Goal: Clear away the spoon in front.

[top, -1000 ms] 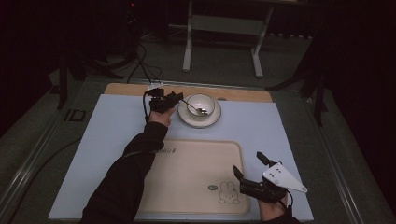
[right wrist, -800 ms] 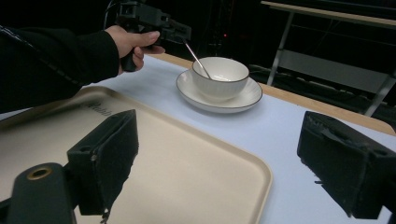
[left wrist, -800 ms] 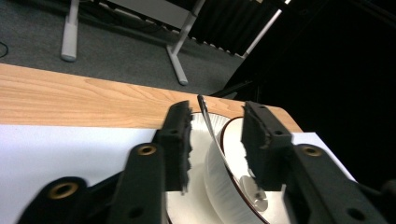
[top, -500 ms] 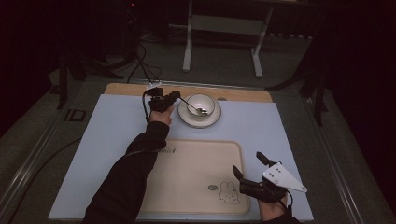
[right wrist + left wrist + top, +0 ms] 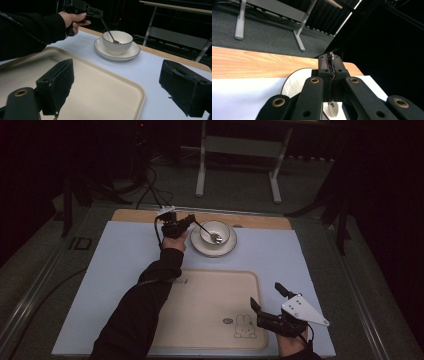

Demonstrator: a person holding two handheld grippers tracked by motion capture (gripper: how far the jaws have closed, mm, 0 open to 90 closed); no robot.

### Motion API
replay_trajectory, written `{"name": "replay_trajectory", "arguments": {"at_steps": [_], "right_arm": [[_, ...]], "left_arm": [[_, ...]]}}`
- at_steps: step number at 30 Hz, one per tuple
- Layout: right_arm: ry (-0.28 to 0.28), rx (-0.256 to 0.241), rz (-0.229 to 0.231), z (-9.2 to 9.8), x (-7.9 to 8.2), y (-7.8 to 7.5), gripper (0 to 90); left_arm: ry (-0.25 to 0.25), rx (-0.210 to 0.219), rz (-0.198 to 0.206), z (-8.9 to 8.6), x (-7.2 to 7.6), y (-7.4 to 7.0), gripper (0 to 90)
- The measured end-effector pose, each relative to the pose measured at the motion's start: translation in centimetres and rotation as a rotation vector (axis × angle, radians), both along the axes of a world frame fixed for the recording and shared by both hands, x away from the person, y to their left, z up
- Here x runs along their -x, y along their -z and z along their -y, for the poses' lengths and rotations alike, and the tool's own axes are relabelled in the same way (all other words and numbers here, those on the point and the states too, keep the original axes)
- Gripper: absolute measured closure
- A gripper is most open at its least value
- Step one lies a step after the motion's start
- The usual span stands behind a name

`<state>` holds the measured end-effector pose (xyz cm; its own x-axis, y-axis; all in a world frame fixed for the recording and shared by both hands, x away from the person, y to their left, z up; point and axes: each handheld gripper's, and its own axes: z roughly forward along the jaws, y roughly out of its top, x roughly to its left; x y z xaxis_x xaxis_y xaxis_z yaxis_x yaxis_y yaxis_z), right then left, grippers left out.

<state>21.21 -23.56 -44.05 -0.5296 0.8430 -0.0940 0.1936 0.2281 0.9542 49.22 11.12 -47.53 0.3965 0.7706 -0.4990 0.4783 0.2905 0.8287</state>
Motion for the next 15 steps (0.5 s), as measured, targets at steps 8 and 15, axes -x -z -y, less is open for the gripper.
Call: {"name": "replay_trajectory", "arguments": {"at_steps": [8, 15], "right_arm": [[0.000, -0.003, -0.003, 0.0, -0.1, 0.0, 12.5], [0.001, -0.002, -0.001, 0.0, 0.0, 0.0, 12.5]], "left_arm": [[0.020, -0.017, 0.026, 0.4, 0.5, -0.7, 89.6], [0.037, -0.030, 0.057, 0.2, 1.2, -2.4, 89.7]]}}
